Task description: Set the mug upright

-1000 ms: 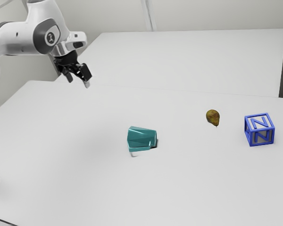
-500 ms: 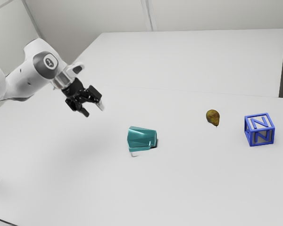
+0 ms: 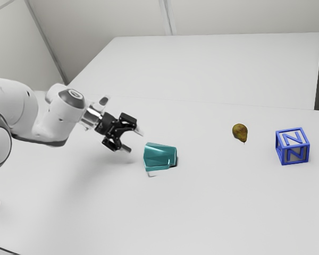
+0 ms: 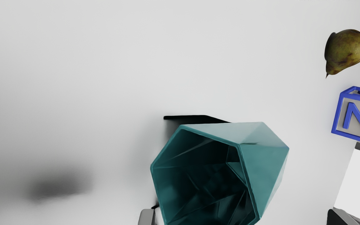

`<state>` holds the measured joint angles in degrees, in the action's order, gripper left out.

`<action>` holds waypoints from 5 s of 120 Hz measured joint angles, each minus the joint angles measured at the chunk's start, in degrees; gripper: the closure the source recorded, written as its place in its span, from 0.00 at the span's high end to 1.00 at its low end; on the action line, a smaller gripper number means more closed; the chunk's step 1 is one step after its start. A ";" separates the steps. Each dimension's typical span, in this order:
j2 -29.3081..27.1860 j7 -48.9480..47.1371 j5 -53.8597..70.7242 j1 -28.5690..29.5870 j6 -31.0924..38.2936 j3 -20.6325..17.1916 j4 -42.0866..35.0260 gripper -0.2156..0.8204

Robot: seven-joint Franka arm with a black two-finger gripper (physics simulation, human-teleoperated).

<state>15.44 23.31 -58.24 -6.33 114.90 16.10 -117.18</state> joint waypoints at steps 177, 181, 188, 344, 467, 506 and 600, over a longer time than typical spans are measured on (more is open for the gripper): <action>2.49 9.78 -11.61 -6.64 0.58 -0.03 1.06 0.06; 1.87 9.80 -11.45 -6.75 0.59 -0.02 0.99 0.06; 0.70 9.79 -11.00 -6.88 0.62 -0.02 0.87 0.05; -10.29 -20.32 50.79 -15.75 16.34 5.71 -6.35 0.04; -7.71 -33.89 62.15 -16.48 10.18 5.77 -6.05 0.10; -7.59 -34.40 61.81 -17.02 10.16 5.79 -5.28 0.63; -11.61 -28.49 61.24 -16.97 1.51 5.70 9.46 0.79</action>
<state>3.83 -5.19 2.99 -23.31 116.41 21.80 -107.72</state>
